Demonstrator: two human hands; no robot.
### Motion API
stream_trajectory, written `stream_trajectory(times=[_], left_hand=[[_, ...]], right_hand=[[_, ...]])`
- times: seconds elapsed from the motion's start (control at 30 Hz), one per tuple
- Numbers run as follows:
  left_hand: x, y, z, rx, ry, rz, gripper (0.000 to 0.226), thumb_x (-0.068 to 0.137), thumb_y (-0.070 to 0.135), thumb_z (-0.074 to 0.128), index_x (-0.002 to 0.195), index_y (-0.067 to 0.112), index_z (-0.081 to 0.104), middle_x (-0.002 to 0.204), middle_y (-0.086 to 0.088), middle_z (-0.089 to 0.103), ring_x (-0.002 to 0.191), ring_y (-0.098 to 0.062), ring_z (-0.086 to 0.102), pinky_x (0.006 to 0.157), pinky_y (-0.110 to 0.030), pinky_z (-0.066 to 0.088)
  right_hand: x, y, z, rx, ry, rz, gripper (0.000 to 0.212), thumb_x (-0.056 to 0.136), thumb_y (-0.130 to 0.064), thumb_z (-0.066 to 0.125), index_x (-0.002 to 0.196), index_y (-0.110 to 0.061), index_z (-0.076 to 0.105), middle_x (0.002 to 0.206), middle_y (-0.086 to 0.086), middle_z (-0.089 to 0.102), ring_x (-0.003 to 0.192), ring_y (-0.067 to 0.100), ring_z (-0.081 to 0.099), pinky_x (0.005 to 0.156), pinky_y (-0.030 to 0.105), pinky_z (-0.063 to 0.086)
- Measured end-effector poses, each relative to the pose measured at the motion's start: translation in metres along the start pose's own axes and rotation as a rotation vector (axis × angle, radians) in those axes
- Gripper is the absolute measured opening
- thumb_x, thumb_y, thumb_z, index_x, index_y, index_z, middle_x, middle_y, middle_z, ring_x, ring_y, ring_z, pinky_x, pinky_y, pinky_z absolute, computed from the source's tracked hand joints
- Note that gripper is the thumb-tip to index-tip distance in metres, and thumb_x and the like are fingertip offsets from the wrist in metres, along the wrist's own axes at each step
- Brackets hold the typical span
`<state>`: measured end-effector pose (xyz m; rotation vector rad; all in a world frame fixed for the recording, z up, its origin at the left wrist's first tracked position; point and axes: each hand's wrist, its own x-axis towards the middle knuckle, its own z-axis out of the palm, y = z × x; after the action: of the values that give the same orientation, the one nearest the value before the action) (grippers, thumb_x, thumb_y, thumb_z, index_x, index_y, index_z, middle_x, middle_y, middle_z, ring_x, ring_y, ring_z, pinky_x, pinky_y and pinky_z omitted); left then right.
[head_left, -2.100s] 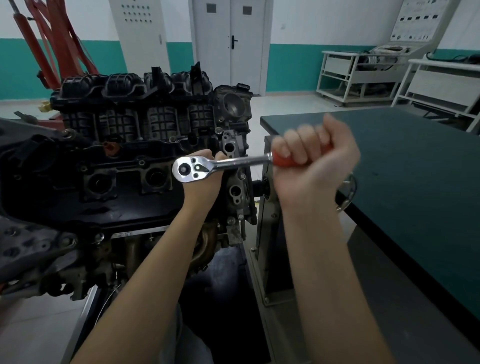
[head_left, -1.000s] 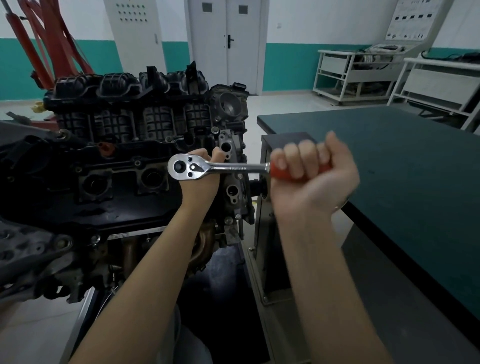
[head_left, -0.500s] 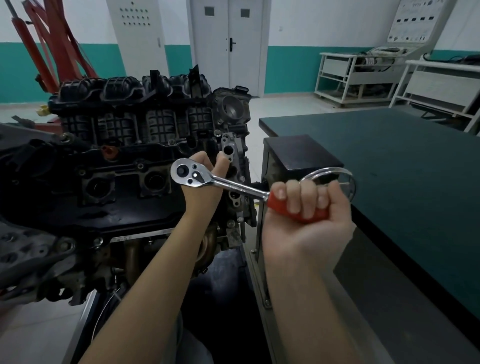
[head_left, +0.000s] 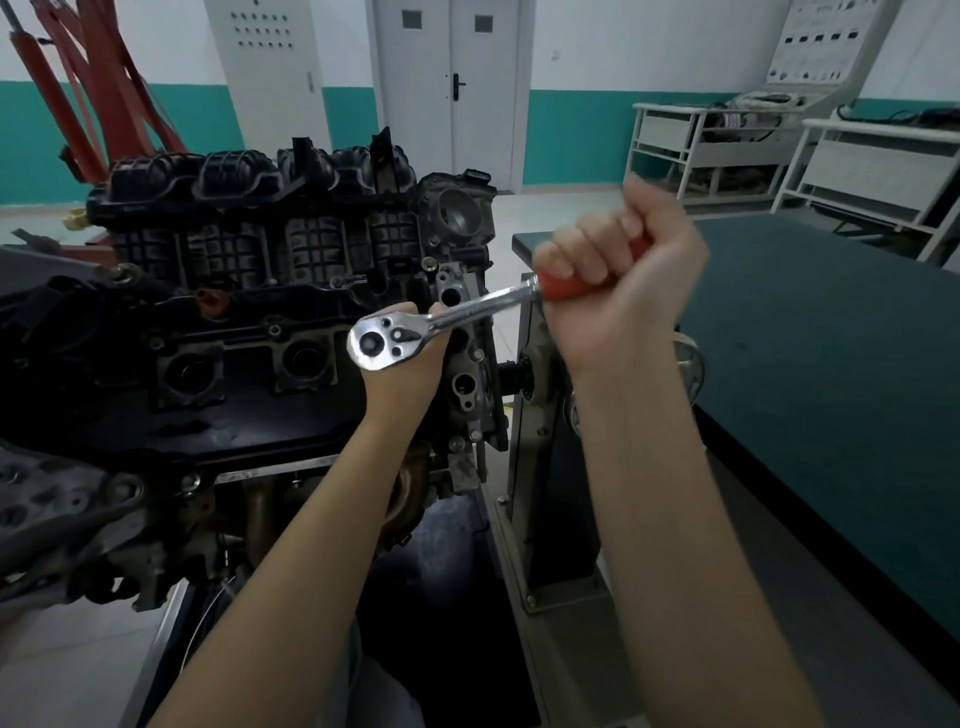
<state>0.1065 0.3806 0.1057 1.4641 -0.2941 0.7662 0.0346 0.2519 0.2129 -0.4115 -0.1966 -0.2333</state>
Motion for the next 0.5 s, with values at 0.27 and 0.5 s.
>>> stream_trajectory(times=[0.27, 0.5], left_hand=[[-0.005, 0.004, 0.003, -0.054, 0.025, 0.044, 0.048, 0.081, 0.010, 0.062, 0.048, 0.007, 0.028, 0.040, 0.015, 0.024, 0.037, -0.002, 0.021, 0.043, -0.013, 0.021], [-0.001, -0.007, -0.001, 0.028, -0.019, 0.035, 0.045, 0.082, 0.027, 0.062, 0.050, 0.022, 0.031, 0.041, 0.016, 0.035, 0.040, -0.002, 0.031, 0.045, -0.015, 0.026]], right_hand=[[-0.073, 0.030, -0.045, 0.239, 0.124, -0.197, 0.042, 0.087, -0.016, 0.038, 0.046, -0.020, 0.034, 0.041, -0.005, 0.026, 0.039, 0.012, 0.027, 0.045, 0.023, 0.037], [0.002, -0.005, -0.003, -0.026, -0.028, 0.028, 0.041, 0.089, -0.011, 0.043, 0.050, -0.018, 0.033, 0.038, -0.006, 0.025, 0.034, 0.009, 0.021, 0.040, 0.017, 0.027]])
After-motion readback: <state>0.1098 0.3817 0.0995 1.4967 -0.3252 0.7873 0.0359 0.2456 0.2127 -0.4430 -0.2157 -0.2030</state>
